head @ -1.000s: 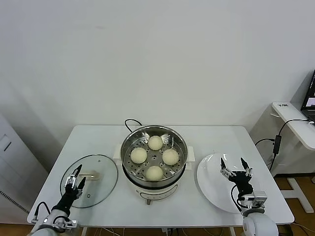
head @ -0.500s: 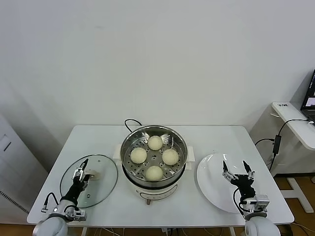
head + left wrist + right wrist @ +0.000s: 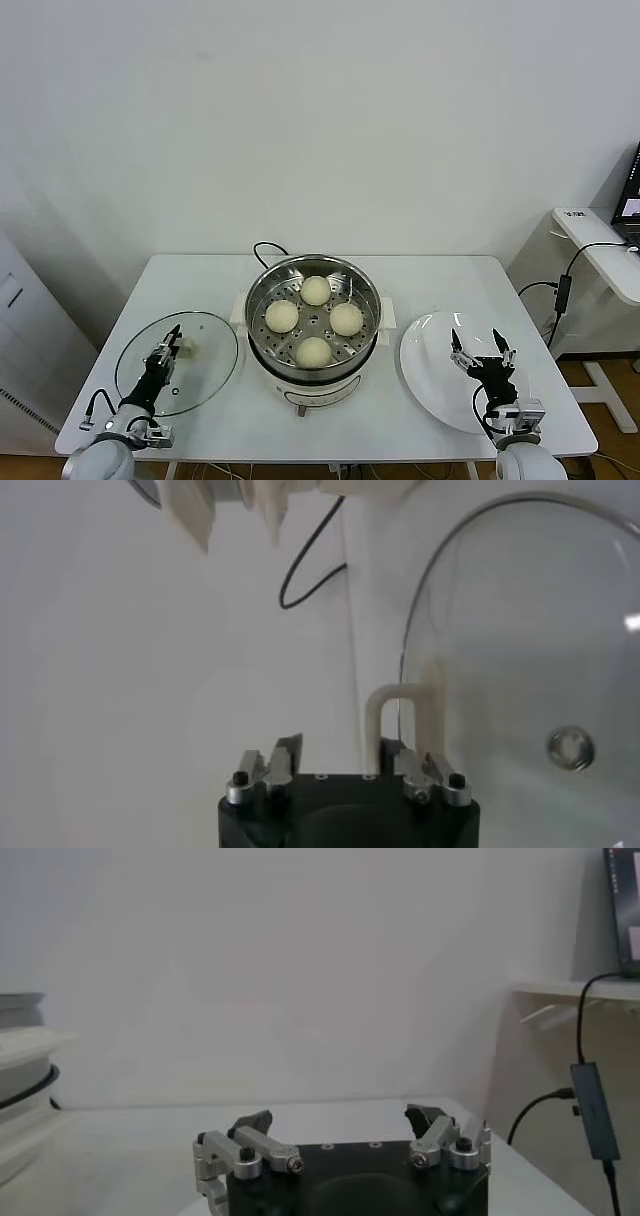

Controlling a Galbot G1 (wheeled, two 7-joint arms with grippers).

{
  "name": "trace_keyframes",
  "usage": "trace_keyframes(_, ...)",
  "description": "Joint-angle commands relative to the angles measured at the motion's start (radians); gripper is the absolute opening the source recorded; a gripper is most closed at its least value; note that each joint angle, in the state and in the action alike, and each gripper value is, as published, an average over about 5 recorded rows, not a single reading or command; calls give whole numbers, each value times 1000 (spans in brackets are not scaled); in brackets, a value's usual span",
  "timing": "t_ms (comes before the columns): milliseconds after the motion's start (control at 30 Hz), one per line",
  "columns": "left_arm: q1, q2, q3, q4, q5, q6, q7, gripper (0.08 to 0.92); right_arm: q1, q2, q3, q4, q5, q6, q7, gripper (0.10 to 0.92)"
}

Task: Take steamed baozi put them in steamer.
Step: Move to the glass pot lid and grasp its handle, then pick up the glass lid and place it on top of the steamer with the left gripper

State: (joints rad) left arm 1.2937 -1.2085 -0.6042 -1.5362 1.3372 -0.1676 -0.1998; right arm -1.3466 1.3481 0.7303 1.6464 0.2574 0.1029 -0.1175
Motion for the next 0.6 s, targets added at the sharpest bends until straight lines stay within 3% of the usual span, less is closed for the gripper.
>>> trace_keyframes(33,40,39,-21,-175,-88,43,55,282,0,0,1,1,-9,3,0,823)
trace_keyframes(267,5,159,-36,-303,-261,137,163,119,7,-16,5,11,-9,0,0,823)
trace_keyframes(600,-88,277,78,-471,-356,341,338,113,10,-20,8,23,-3,-3,-1,823)
